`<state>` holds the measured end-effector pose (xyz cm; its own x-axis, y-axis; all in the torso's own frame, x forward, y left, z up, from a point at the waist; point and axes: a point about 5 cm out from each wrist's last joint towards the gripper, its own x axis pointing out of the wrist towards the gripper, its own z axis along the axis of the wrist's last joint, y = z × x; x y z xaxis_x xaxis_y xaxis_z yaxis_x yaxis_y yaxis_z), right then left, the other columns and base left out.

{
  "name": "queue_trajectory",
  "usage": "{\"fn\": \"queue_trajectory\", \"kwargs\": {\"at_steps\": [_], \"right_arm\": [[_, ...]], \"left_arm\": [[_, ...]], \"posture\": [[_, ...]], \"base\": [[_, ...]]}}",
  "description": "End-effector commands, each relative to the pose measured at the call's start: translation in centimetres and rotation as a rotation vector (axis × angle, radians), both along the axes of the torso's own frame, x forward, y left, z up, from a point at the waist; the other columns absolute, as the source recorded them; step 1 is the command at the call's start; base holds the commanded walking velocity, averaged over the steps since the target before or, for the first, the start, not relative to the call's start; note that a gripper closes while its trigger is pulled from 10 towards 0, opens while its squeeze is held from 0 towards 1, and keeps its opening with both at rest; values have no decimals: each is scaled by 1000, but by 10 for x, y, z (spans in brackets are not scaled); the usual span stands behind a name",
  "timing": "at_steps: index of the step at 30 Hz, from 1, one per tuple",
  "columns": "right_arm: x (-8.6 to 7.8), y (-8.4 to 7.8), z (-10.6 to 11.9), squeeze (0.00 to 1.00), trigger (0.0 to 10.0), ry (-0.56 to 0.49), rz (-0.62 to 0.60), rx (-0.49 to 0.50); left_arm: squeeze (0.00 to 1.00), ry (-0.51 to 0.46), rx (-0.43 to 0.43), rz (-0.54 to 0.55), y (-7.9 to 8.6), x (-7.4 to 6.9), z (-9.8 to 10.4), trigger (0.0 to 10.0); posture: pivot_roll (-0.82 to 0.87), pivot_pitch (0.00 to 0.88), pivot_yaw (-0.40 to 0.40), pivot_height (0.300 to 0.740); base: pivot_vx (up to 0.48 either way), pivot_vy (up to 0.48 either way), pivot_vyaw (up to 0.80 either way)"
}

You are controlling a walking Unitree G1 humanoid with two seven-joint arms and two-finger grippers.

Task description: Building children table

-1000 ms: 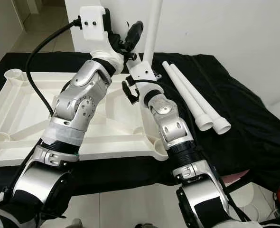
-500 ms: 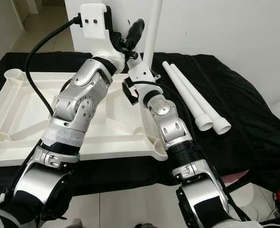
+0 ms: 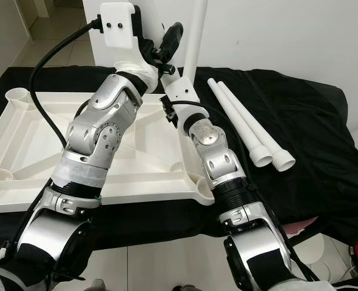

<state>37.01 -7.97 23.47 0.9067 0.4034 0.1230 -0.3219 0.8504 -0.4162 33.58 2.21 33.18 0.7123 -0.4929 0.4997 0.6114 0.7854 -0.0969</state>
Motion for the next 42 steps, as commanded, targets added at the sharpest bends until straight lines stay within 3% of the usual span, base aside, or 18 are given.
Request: {"fn": "queue_trajectory", "kwargs": {"at_steps": [1, 5, 6, 7, 20, 21, 22, 27, 32, 35, 42], "right_arm": [[2, 0, 2, 0, 0, 19, -16, 22], [2, 1, 1, 0, 0, 23, -20, 38], [3, 2, 1, 0, 9922, 21, -33, 34], [3, 3, 0, 0, 10000, 23, -36, 40], [4, 2, -6, 0, 10000, 81, -83, 174], [5, -1, -6, 0, 10000, 88, -104, 208], [6, -6, -5, 0, 10000, 92, -135, 247], [9, -20, -6, 0, 10000, 110, -212, 346], [7, -27, -8, 0, 10000, 113, -218, 405], [2, -33, -11, 0, 10000, 110, -224, 442], [-10, -39, -24, 0, 10000, 90, -241, 449]], "left_arm": [[0, -12, 14, -40, -9, -6, 1, 10000], [0, -17, 14, -51, -11, -7, 2, 10000], [341, -5, -9, -70, -11, -7, 2, 10000], [1000, 1, -28, -83, -10, -7, 2, 10000], [1000, 23, -64, -109, -5, -9, 2, 10000], [690, 27, -77, -115, -4, -9, 3, 10000], [0, 31, -93, -122, -2, -9, 3, 10000], [0, 50, -153, -144, 5, -10, 3, 10000], [0, 59, -158, -135, 12, -9, -1, 10000], [0, 99, -205, -140, 21, -8, -7, 10000], [0, 97, -141, -77, 33, -9, -24, 10000]], "posture": [[60, 16, -65, 740], [60, 22, -59, 740], [60, 22, -59, 740], [60, 22, -59, 740], [61, 34, -60, 740], [61, 34, -60, 740], [61, 35, -59, 740], [60, 39, -58, 740], [60, 43, -61, 740], [57, 44, -60, 740], [58, 45, -61, 740]], "base": [[0, 0, 0], [0, 0, 0], [0, 0, 0], [0, 0, 0], [0, 0, 0], [0, 0, 0], [0, 0, 0], [0, 0, 0], [0, 0, 0], [0, 0, 0], [0, 0, 0]]}}
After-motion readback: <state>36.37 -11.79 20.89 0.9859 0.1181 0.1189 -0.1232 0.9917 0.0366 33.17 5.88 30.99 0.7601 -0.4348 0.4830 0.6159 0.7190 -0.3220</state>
